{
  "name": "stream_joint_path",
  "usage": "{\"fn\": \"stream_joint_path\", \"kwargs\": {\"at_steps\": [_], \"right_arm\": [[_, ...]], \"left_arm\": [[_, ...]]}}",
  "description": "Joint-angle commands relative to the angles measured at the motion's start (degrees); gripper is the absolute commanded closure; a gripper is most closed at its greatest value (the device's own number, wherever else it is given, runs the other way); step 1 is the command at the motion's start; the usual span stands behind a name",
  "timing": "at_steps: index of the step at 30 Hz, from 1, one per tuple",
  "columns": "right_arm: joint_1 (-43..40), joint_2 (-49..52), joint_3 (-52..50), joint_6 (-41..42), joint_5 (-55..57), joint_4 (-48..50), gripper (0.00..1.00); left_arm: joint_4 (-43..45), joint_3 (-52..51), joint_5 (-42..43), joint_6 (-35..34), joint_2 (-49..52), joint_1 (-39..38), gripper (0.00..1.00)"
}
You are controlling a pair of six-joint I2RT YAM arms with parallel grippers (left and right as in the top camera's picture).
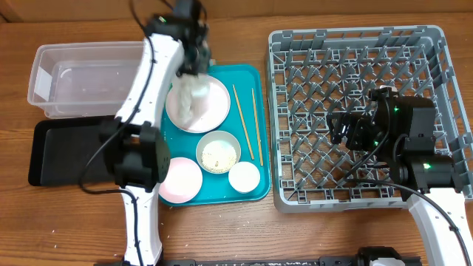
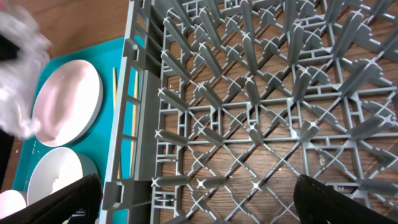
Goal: Sort waste into correct bins and load items into the dishwasher
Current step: 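Carry wrapper and tissue with left gripper into the clear bin, release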
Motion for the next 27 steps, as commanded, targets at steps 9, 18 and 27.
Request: {"fn": "stream_joint_path", "kwargs": {"at_steps": [9, 18, 27], "right_arm": [[-0.11, -0.02, 1.57, -0.02, -0.72, 0.24, 0.00], [-0.11, -0.02, 1.57, 0.00, -0.94, 0.24, 0.00], [-0.11, -0.02, 1.57, 0.00, -0.96, 0.22, 0.00]], "left_arm": [[-6.25, 14.45, 0.39, -12.81, -1.60, 12.92, 0.96], [0.70, 8.09, 0.50, -31.65, -1.57, 26.21, 0.96], [7.82, -7.93, 2.34, -35.82, -1.57, 28.76, 0.95]]}}
